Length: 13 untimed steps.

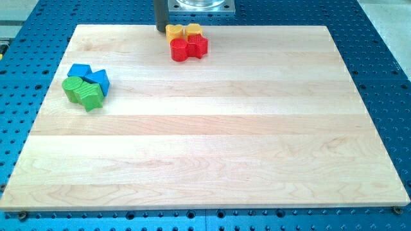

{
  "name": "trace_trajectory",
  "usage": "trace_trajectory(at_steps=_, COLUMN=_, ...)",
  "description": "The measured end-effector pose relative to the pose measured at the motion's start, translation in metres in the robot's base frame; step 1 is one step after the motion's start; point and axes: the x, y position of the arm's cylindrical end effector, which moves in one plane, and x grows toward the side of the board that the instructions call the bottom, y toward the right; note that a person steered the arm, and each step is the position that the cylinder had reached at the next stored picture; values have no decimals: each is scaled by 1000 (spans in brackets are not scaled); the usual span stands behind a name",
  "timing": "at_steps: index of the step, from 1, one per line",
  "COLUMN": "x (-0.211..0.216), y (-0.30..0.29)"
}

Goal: Move the yellow blocks away from the red blocks

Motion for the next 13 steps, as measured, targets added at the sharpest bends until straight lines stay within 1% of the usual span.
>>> trace_trajectory(at_steps=1, x=1, y=62)
trace_trajectory(at_steps=2, x=1, y=152)
trace_trajectory(at_steps=3, x=0, y=205)
trace_trajectory(at_steps=4, x=11, y=172)
trace_trajectory(at_steps=5, x=18, y=109)
trace_trajectory(at_steps=6, x=14, y=77)
trace_trajectory(at_steps=7, x=14, y=67)
trace_trajectory(at_steps=8, x=22, y=91)
trace_trajectory(at_steps=9, x=38, y=132)
trace_trajectory(at_steps=10, x=56, y=111)
trace_trajectory(at_steps=11, x=40, y=49)
trace_trajectory(at_steps=12, x=27, y=11)
trace_trajectory(at_steps=13, x=26, y=9)
